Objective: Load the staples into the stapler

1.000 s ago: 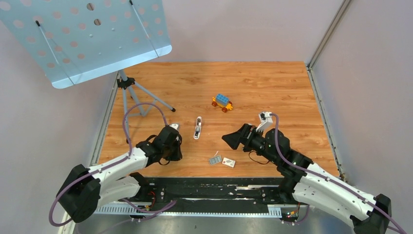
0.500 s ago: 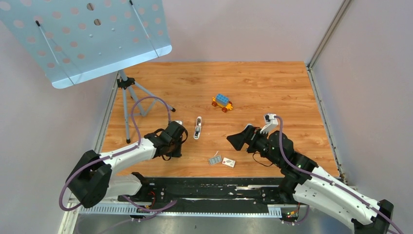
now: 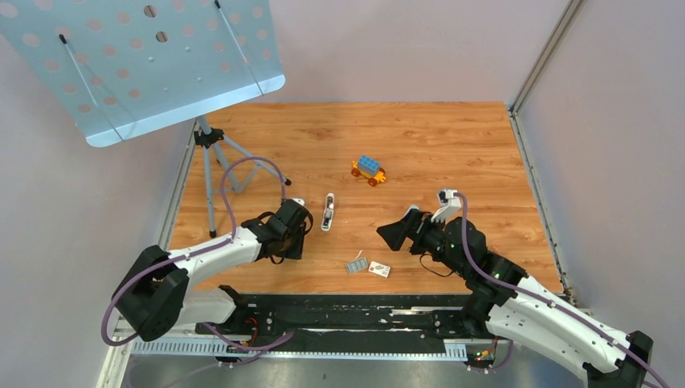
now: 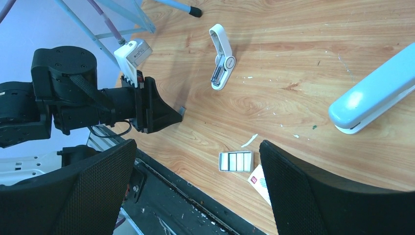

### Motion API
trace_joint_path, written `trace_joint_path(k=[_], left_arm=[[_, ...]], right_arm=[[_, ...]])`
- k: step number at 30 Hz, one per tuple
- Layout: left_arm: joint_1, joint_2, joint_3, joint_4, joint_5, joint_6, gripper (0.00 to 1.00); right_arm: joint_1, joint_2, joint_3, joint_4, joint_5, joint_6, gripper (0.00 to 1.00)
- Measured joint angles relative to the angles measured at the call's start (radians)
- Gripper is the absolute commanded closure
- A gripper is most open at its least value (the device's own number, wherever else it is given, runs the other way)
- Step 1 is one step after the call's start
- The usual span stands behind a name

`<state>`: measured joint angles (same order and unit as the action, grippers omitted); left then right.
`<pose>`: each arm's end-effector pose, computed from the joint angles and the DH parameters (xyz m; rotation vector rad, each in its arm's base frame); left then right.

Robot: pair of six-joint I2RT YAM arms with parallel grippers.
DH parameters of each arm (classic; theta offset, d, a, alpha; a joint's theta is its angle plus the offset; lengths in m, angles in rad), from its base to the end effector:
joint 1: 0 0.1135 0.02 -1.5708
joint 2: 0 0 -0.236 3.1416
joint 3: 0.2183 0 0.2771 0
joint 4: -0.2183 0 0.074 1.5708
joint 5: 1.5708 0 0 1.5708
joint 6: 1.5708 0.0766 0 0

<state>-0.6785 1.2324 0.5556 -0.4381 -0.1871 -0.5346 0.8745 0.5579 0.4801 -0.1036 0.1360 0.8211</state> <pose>0.2081 -0.1495 0.0795 0.1334 2.6562 -0.1466 0.1629 0.1787 0.2502 0.0566 1.8874 1.0929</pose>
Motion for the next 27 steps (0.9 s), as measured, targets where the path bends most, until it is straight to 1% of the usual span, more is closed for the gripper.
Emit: trace_joint_path(k=[5,8,11,23,27], left_arm=[[0.000,0.041,0.019,0.035,0.001,0.028,0.61],[0.000,0.055,0.023,0.061,0.001,0.035,0.67],[0.000,0.063,0.024,0.080,0.001,0.038,0.69],[0.000,0.064,0.027,0.073,0.003,0.038,0.69],[0.000,0.057,0.027,0.056,0.010,0.038,0.72]], right_arm=[[0.000,-0.014,0.000,-0.012,0.006,0.000,0.00],[0.000,-0.027,0.000,-0.022,0.013,0.000,0.00],[0.000,-0.035,0.000,-0.029,0.019,0.000,0.00],[0.000,-0.044,0.000,-0.040,0.031,0.000,0.00],[0.000,-0.044,0.000,-0.040,0.031,0.000,0.00]])
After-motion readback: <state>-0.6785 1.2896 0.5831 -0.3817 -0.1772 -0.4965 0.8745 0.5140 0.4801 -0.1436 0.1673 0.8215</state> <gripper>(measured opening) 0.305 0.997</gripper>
